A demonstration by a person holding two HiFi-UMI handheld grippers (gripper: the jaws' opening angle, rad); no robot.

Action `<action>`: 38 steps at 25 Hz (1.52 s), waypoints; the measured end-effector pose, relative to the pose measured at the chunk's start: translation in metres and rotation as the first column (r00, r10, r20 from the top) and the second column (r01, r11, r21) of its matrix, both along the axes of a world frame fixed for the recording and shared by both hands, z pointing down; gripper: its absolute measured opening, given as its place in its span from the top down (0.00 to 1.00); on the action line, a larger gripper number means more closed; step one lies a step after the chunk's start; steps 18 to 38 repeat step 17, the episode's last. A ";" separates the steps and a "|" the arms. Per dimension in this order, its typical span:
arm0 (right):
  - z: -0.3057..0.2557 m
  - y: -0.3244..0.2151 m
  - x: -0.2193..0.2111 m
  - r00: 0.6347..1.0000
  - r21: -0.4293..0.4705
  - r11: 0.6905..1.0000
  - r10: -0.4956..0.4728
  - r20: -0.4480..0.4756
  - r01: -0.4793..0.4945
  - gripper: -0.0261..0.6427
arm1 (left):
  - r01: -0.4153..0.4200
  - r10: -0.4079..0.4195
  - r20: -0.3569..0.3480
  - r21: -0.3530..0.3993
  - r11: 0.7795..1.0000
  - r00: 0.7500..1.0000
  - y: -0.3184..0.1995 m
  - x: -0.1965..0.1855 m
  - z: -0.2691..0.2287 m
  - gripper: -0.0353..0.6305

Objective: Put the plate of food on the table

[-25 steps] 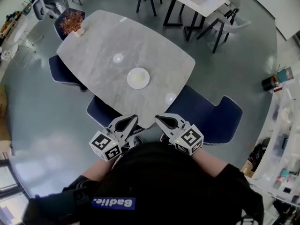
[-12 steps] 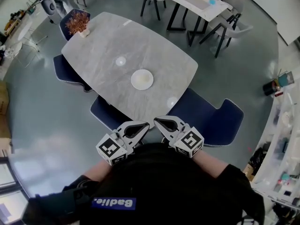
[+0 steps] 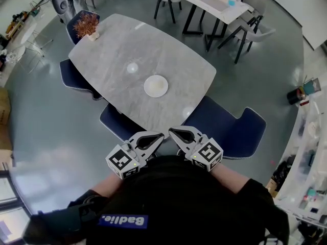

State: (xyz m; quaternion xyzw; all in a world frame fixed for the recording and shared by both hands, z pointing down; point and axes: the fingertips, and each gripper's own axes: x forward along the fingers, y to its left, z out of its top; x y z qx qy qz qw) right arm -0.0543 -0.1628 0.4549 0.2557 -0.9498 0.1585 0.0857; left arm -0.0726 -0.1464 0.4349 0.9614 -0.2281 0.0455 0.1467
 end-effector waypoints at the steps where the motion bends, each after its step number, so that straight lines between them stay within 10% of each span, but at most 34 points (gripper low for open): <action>1: 0.001 0.001 0.000 1.000 0.000 1.000 0.001 -0.001 -0.001 0.95 | 0.001 0.000 -0.003 0.003 1.000 1.000 0.000 0.001 0.000 0.94; 38: 0.006 0.008 0.003 1.000 0.022 1.000 0.010 0.023 -0.011 0.95 | 0.007 -0.007 0.005 -0.021 1.000 1.000 0.009 0.000 0.006 0.94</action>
